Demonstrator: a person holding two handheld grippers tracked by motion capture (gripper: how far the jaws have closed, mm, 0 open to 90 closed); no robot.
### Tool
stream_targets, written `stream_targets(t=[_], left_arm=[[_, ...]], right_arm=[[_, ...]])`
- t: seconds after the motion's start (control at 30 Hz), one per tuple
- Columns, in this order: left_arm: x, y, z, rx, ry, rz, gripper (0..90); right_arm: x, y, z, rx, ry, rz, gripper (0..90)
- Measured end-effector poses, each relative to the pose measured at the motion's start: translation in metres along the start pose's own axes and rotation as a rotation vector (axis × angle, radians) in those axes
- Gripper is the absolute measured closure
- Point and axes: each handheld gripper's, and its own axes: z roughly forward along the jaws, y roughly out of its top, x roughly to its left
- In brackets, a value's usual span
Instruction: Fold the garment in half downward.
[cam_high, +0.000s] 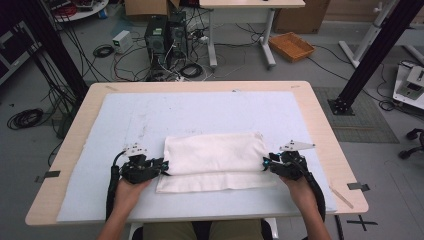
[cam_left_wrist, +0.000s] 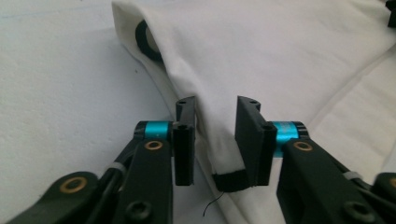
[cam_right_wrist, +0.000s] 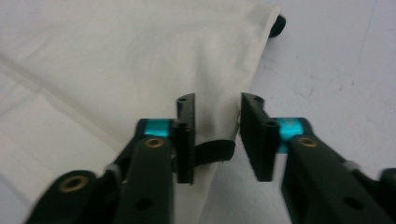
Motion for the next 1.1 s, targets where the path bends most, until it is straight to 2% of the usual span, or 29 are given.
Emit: stream_targets(t=[0.03,0.07,0.17,0.27,0.3,0.37,0.47,0.5,0.53,0.63,0.7,0.73,0.8,0.83,0.87,0.9,0.93,0.97,1.03,1.1], left_arm=[[-0.001,0.000,-0.001,-0.004,0.007,0.016,82.5],[-0.002,0.001,-0.004,-0.022,0.007,0.025,86.9],[-0.004,0.003,-0.010,-0.065,-0.010,0.031,87.3],[-0.003,0.003,-0.014,-0.082,-0.032,0.017,87.4],[-0.003,0.003,-0.020,-0.103,-0.065,-0.005,87.4],[-0.004,0.001,-0.028,-0.129,-0.103,-0.029,87.4],[-0.009,-0.005,-0.042,-0.148,-0.147,-0.038,87.5],[-0.009,-0.005,-0.042,-0.148,-0.147,-0.038,87.5],[-0.012,-0.011,-0.049,-0.146,-0.170,-0.041,87.5],[-0.017,-0.019,-0.055,-0.119,-0.167,-0.031,87.4],[-0.019,-0.025,-0.053,-0.084,-0.158,-0.022,87.4],[-0.020,-0.027,-0.050,-0.064,-0.153,-0.018,87.2],[-0.022,-0.029,-0.047,-0.033,-0.139,-0.006,87.1],[-0.023,-0.029,-0.046,-0.027,-0.139,0.003,87.1],[-0.023,-0.028,-0.046,-0.030,-0.140,0.007,79.0],[-0.024,-0.027,-0.046,-0.042,-0.134,0.008,79.0],[-0.024,-0.026,-0.046,-0.051,-0.116,0.001,67.5],[-0.024,-0.025,-0.046,-0.064,-0.097,0.006,61.5],[-0.023,-0.020,-0.045,-0.086,-0.049,0.011,54.3],[-0.019,-0.013,-0.040,-0.093,-0.015,0.003,51.6]], right_arm=[[0.000,-0.001,0.001,0.003,0.010,-0.004,82.8],[0.000,-0.001,0.001,-0.004,0.020,-0.014,84.3],[0.000,0.001,-0.003,-0.034,0.019,-0.033,86.0],[0.002,0.002,-0.008,-0.059,0.011,-0.045,86.3],[0.003,0.002,-0.010,-0.072,0.012,-0.047,86.3],[0.008,0.004,-0.019,-0.107,0.023,-0.063,86.4],[0.017,0.001,-0.034,-0.131,0.028,-0.100,86.4],[0.017,0.001,-0.034,-0.131,0.028,-0.100,86.4],[0.024,-0.007,-0.052,-0.154,0.032,-0.125,86.4],[0.025,-0.012,-0.060,-0.153,0.041,-0.131,86.4],[0.026,-0.019,-0.061,-0.123,0.052,-0.129,86.4],[0.026,-0.026,-0.056,-0.090,0.057,-0.128,86.3],[0.025,-0.029,-0.053,-0.070,0.062,-0.122,86.3],[0.026,-0.031,-0.050,-0.057,0.064,-0.124,86.2],[0.026,-0.033,-0.047,-0.012,0.073,-0.119,84.7],[0.026,-0.033,-0.047,-0.012,0.073,-0.119,84.7],[0.026,-0.033,-0.046,-0.005,0.076,-0.120,81.4],[0.025,-0.033,-0.047,-0.021,0.070,-0.117,72.1],[0.021,-0.028,-0.048,-0.062,0.030,-0.070,56.9],[0.015,-0.021,-0.046,-0.102,0.000,-0.030,51.7]])
